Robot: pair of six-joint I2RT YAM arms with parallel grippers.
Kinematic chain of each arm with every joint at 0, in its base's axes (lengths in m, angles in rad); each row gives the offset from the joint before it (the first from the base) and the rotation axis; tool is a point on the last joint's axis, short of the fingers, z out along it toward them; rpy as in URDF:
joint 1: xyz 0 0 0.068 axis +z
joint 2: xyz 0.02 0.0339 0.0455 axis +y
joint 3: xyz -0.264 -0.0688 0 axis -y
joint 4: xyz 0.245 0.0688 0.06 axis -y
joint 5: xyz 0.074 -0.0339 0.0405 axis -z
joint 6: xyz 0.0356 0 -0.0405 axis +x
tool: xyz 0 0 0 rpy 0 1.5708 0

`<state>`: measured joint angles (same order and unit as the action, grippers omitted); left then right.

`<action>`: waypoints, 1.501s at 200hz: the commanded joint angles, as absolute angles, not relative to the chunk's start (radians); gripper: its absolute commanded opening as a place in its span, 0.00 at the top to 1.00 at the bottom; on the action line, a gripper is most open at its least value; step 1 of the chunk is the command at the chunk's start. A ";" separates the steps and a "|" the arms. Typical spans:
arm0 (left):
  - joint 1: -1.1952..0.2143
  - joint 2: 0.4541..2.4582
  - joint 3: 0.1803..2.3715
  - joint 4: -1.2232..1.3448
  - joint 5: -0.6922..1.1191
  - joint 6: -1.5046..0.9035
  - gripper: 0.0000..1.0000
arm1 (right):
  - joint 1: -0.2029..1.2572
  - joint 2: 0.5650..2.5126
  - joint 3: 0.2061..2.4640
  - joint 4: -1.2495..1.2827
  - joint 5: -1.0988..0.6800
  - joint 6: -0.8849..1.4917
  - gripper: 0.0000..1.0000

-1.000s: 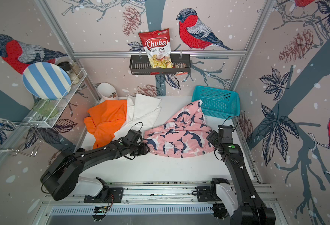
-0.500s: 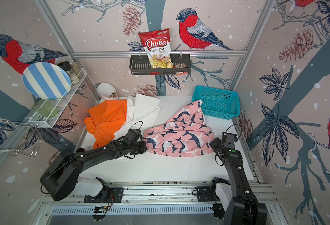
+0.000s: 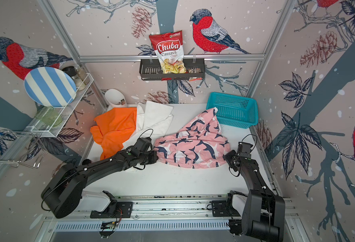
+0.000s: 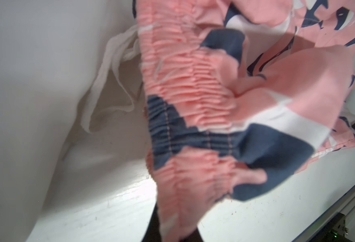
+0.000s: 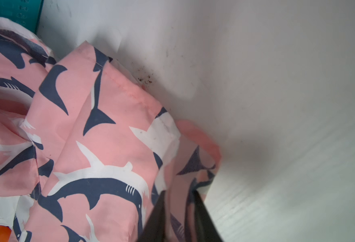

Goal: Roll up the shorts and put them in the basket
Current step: Flatten out the shorts at the center of the board.

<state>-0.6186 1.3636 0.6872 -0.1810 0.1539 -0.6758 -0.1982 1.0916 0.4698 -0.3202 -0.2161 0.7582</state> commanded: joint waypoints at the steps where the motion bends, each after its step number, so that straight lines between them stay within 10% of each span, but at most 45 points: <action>1: -0.619 1.320 0.730 -0.200 0.132 -0.650 1.00 | -0.218 1.047 0.521 -0.311 -0.232 0.750 1.00; 124: -0.734 0.939 1.408 -0.450 0.202 -0.508 1.00 | -0.259 0.684 1.545 -0.274 0.176 0.674 1.00; 199: -0.695 1.105 1.370 -0.523 -0.306 -0.443 1.00 | -0.186 1.032 1.485 -0.112 -0.103 0.846 1.00; 247: -0.335 1.331 1.051 -0.277 -0.015 -0.535 1.00 | 0.162 1.495 1.446 -0.001 0.098 0.626 1.00; 268: -0.247 1.467 1.071 -0.282 0.060 -0.497 0.89 | 0.218 1.757 1.691 -0.192 0.053 0.572 0.43; 282: -0.231 1.487 1.087 -0.304 0.041 -0.476 0.63 | 0.264 1.815 1.765 -0.275 0.078 0.528 0.28; 300: -0.230 1.443 1.073 -0.301 0.037 -0.464 0.52 | 0.310 1.766 1.695 -0.287 0.131 0.493 0.19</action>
